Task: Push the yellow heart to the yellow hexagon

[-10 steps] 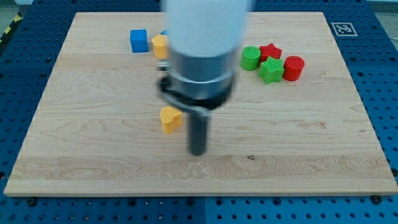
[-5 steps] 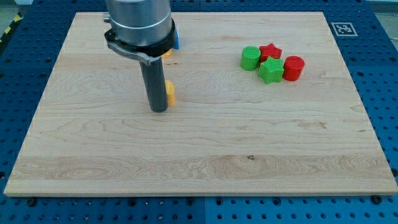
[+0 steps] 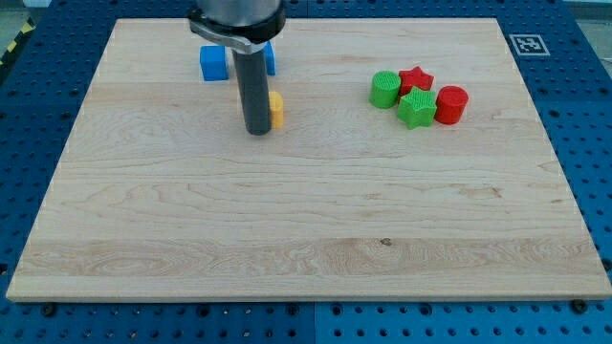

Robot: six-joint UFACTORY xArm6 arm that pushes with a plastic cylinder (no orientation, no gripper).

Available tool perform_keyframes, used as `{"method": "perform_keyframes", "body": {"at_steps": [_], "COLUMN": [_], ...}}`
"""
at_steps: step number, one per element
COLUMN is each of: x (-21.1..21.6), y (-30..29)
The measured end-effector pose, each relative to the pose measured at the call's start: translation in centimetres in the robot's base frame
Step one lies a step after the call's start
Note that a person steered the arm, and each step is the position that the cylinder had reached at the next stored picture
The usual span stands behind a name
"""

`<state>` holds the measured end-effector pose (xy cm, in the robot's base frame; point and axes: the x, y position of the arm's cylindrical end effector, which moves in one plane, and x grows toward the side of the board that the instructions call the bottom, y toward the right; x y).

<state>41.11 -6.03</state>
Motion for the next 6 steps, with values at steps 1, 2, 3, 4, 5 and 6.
{"method": "perform_keyframes", "body": {"at_steps": [1,2,3,4,5,6], "x": [-0.3,0.0,-0.3,-0.6,-1.8,-3.7], "y": [1.9,5.7,6.3,3.4,0.7,0.2]}}
